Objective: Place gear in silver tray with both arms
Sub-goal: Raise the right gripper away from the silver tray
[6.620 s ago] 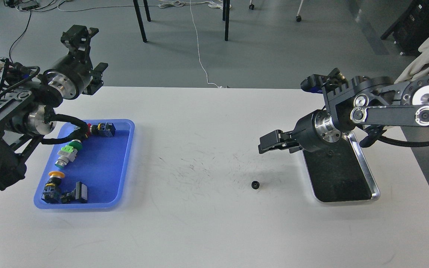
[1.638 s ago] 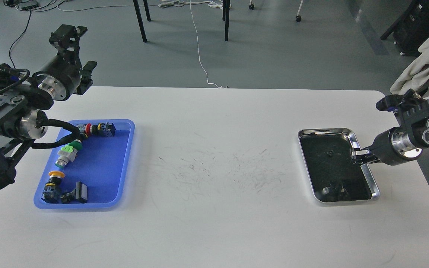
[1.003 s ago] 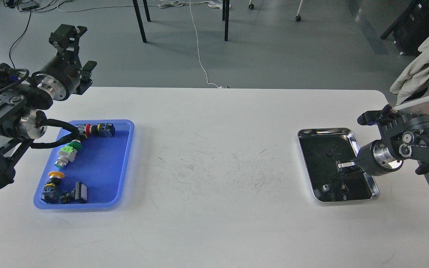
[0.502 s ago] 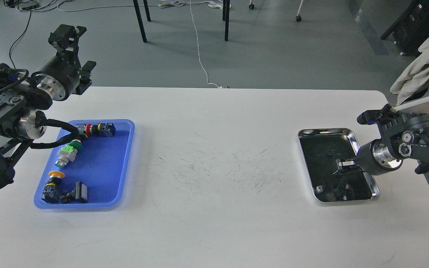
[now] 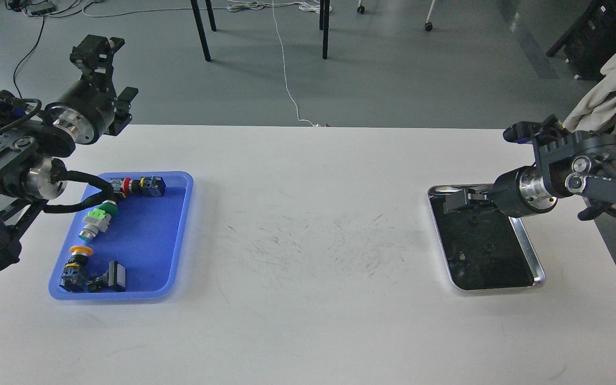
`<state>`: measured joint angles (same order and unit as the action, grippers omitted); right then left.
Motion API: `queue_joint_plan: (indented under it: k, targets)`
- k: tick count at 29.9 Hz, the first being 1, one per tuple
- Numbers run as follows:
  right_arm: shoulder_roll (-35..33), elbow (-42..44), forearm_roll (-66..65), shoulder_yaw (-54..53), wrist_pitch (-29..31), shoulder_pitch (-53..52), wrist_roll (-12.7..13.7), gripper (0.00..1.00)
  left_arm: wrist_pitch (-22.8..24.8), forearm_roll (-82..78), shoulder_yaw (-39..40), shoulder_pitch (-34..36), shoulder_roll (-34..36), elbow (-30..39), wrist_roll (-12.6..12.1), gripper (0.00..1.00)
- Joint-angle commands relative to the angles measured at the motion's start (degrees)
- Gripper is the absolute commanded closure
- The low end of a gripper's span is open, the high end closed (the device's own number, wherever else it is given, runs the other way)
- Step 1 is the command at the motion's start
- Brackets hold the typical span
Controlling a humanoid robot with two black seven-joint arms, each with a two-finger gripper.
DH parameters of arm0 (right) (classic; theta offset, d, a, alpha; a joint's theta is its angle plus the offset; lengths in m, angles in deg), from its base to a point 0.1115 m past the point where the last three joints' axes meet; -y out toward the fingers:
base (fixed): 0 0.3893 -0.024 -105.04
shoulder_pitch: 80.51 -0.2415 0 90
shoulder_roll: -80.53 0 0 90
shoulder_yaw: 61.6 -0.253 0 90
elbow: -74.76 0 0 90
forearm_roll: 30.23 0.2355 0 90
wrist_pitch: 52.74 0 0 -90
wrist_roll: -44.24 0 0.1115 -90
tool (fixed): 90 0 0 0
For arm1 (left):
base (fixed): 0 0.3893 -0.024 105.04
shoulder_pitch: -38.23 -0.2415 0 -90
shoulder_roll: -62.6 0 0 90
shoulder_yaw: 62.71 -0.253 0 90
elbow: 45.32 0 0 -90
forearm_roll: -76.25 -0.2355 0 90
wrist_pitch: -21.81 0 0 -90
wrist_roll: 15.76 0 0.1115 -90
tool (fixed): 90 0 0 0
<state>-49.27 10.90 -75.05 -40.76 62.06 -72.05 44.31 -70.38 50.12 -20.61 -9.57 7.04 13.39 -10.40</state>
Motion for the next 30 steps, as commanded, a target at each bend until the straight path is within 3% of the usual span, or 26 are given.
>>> queue_joint_plan:
  k: [1, 8, 15, 24, 30]
  targets:
    - [-2.0, 1.6, 2.7, -12.6, -0.7, 2.9, -0.6, 0.16, 0.0, 0.1, 0.1, 0.0, 0.0, 0.0, 0.0, 0.02]
    - [-0.9, 9.6, 26.5, -40.2, -2.4, 12.9, -0.5, 0.16, -0.1, 0.5, 0.3, -0.1, 0.0, 0.2, -0.1, 0.02]
    - [1.9, 12.0, 51.3, -54.4, -5.7, 22.6, -0.6, 0.14, 0.0, 0.9, 1.0, -0.1, -0.3, 0.3, -0.1, 0.02]
    - [13.1, 15.1, 55.5, -71.6, -4.8, 40.5, -0.5, 0.08, -0.2, 2.2, 3.1, -0.2, -6.2, -0.2, 0.0, 0.02]
    - [18.3, 15.2, 55.5, -78.8, -3.7, 47.3, -0.3, 0.02, 0.0, 2.6, 8.9, -0.5, -14.1, -7.1, 0.5, 0.02]
